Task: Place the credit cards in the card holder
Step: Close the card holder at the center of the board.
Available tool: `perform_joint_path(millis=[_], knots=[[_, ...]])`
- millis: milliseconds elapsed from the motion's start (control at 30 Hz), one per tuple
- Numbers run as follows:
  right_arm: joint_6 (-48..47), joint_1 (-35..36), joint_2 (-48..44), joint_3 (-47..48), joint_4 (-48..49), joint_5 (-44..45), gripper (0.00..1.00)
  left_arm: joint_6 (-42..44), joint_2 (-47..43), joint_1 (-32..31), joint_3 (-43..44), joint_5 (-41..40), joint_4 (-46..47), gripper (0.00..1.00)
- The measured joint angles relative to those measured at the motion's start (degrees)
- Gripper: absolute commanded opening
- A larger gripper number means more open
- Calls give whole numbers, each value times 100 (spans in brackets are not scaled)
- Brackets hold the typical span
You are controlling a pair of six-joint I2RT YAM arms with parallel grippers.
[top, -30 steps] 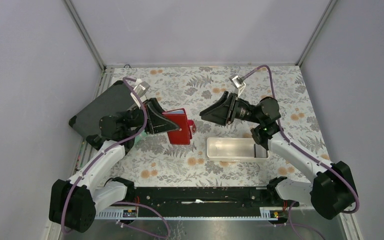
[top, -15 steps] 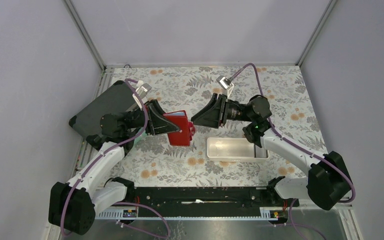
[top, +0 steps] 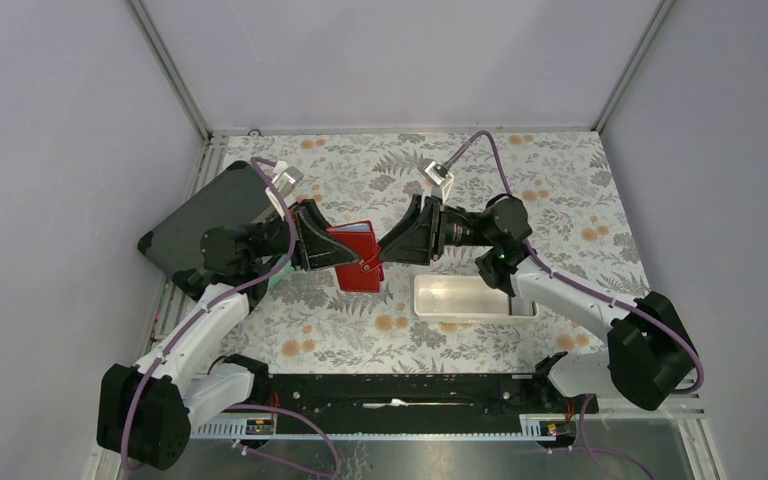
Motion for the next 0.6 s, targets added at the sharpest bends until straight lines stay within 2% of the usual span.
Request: perform_joint_path(millis=[267,600], knots=[[33,131,157,0,33,7,59,20,0,0,-79,-2,-94,0],[22,245,223,63,39,7,57,131,0,0,-81,-7,-179,0]])
